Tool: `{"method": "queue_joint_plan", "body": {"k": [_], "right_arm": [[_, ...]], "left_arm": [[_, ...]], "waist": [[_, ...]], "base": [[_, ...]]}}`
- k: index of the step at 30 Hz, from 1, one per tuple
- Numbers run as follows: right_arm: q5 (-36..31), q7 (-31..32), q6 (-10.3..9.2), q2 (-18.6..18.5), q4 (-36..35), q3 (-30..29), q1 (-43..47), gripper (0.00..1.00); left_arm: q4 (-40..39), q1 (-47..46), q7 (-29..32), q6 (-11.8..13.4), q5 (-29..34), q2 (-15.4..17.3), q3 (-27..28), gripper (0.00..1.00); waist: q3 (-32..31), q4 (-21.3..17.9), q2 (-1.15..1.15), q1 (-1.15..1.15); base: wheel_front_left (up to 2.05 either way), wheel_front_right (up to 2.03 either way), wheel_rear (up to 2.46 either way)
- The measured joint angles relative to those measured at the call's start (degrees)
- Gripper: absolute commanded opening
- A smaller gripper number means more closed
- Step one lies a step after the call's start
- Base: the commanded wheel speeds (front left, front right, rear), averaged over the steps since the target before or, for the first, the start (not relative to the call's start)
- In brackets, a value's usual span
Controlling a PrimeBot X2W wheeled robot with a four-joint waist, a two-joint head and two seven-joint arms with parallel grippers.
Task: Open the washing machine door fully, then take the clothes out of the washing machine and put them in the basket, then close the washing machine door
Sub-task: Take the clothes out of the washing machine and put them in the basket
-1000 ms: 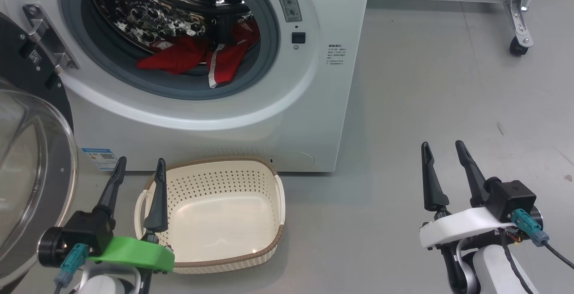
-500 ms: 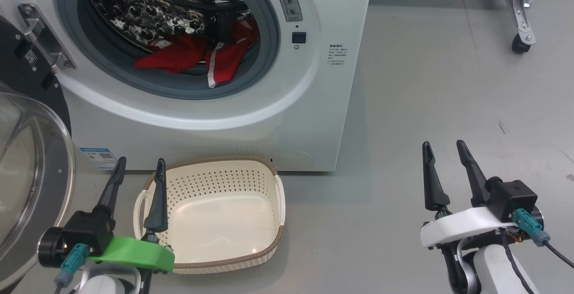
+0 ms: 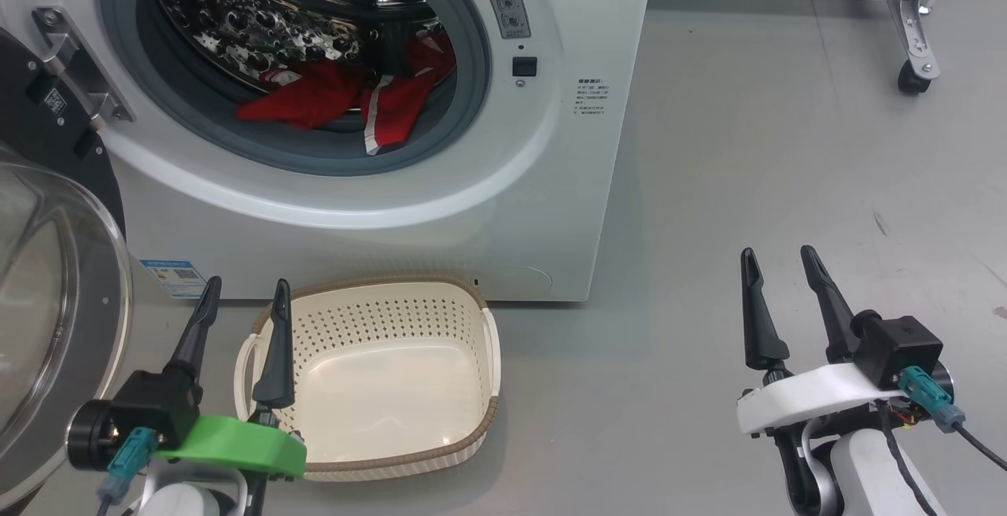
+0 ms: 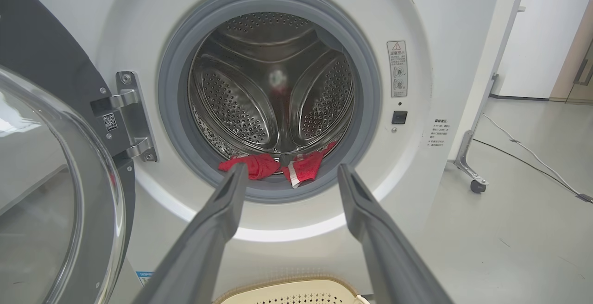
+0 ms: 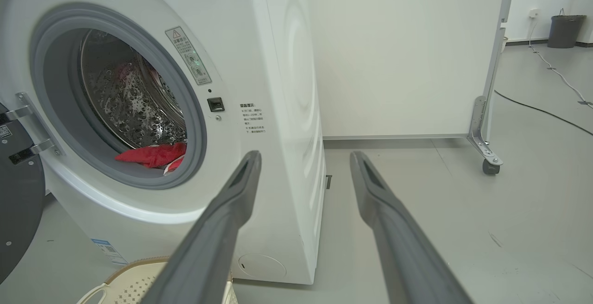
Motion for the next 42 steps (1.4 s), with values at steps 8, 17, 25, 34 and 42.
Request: {"method": "queue_joint_plan", "body": {"k": [8,17,25,34,42], "right_arm": [[0.15,0.0,-0.01,0.0,-0.09,0.19,0.0,1.0],[0.51,0.0,-0.08,0.01,-0.51,0.83,-0.01,1.0],[1.1,0.0,-0.58,0.03,-2.13,2.34,-0.26,1.0],[2.36,0.0,-1.45,0.02,-3.2,3.99,-0.41,1.0],[4.05,-0.19,-1.55,0.02,-4.87,6.08,-3.12,1.0]], "left_arm": [[0.01,0.0,0.0,0.0,0.49,0.0,-0.02,1.0],[-0.33,0.01,0.09,0.57,0.53,0.11,0.14,1.0],[-1.81,0.02,2.11,1.81,1.44,1.58,1.07,1.0],[-3.6,-1.66,5.57,3.07,4.57,5.46,1.89,1.0],[-4.23,-8.94,10.35,4.11,5.41,8.98,5.9,1.0]], "waist": [[-0.09,0.01,0.0,0.0],[0.44,-0.16,0.0,0.0],[3.57,-1.43,0.0,0.0],[9.35,-3.95,0.0,0.0],[15.15,-7.47,0.0,0.0]], "base": [[0.0,0.0,0.0],[0.0,0.0,0.0],[0.0,0.0,0.0],[0.0,0.0,0.0],[0.0,0.0,0.0]]}}
